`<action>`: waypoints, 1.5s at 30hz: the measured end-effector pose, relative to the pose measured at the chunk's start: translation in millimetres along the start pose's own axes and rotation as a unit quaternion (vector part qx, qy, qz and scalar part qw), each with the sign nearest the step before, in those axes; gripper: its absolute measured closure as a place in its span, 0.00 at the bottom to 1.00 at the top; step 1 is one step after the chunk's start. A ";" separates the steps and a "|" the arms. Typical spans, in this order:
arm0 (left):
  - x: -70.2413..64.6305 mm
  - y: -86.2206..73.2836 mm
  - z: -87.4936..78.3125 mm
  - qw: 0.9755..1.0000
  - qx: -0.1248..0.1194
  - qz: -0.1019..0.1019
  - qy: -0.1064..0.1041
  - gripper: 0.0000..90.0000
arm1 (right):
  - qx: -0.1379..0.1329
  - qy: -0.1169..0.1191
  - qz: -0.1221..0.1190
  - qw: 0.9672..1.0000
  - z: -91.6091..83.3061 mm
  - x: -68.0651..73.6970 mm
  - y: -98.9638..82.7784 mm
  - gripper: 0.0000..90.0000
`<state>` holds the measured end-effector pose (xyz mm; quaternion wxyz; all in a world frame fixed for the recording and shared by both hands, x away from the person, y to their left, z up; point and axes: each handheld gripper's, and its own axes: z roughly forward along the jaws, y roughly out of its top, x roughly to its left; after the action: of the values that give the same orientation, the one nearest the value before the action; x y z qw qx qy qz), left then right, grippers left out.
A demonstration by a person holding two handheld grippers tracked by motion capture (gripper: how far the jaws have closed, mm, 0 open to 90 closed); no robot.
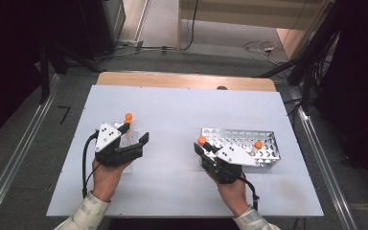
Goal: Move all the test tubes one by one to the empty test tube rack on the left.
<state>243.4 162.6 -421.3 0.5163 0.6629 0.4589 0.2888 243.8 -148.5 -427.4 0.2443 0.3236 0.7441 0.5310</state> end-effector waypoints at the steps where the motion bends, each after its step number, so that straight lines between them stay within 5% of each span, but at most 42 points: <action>1: -0.6 0.0 0.0 1.000 -0.001 0.000 -0.001 0.29 | 0.003 0.001 0.001 1.000 2.4 1.5 -0.4 0.80; 17: -18.8 0.1 0.3 0.999 0.000 0.011 -0.039 0.29 | 0.040 0.039 -0.021 0.998 36.4 21.0 -3.7 0.80; 30: -45.3 -3.9 3.2 0.995 0.006 0.037 -0.096 0.35 | 0.058 0.062 -0.031 0.996 52.7 36.0 -7.2 0.80; 45: -57.9 -13.2 7.8 0.990 0.012 0.057 -0.127 0.67 | 0.054 0.094 -0.033 0.994 56.4 54.4 -2.4 0.80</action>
<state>222.1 107.4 -430.9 0.5453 0.7251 0.3548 0.2257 246.6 -73.1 -448.7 0.1727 0.2601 0.8019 0.5094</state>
